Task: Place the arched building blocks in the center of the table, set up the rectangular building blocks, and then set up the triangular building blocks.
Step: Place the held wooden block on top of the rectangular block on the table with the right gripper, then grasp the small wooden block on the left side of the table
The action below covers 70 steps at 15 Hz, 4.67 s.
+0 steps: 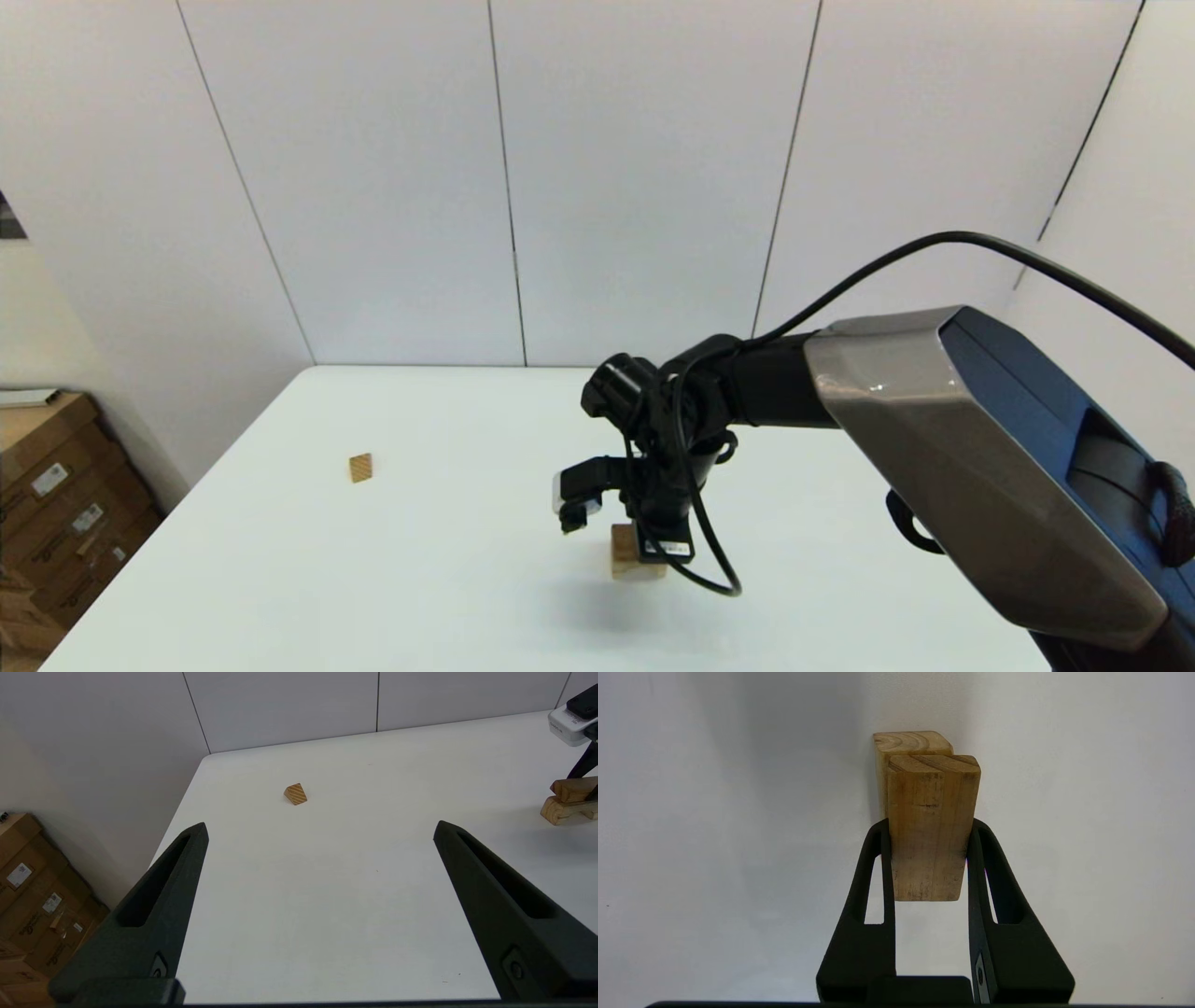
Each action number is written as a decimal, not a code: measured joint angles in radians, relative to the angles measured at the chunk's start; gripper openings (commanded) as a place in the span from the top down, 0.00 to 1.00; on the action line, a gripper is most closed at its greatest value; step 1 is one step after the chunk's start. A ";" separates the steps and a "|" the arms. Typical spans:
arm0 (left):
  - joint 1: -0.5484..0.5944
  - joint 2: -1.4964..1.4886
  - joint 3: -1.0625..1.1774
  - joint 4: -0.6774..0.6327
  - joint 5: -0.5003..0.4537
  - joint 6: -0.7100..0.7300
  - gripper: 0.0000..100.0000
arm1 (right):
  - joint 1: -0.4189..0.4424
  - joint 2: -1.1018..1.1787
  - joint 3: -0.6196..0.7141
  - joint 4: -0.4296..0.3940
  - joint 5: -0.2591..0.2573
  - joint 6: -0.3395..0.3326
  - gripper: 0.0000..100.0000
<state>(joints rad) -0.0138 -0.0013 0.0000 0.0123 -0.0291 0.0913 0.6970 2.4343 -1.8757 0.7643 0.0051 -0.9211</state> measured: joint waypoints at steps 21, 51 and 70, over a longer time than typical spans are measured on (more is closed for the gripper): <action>0.000 0.000 0.000 0.000 0.000 0.000 0.00 | 0.016 -0.009 -0.008 0.033 0.004 -0.026 1.00; 0.000 0.000 0.000 0.000 0.000 0.000 0.00 | 0.010 0.012 -0.026 0.034 0.002 -0.037 0.00; 0.000 0.000 0.000 0.000 0.000 0.000 0.00 | -0.388 -0.573 0.071 0.091 0.003 0.055 0.00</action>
<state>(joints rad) -0.0138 -0.0013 0.0000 0.0119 -0.0291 0.0917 0.3087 1.8609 -1.8049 0.8549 0.0081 -0.8664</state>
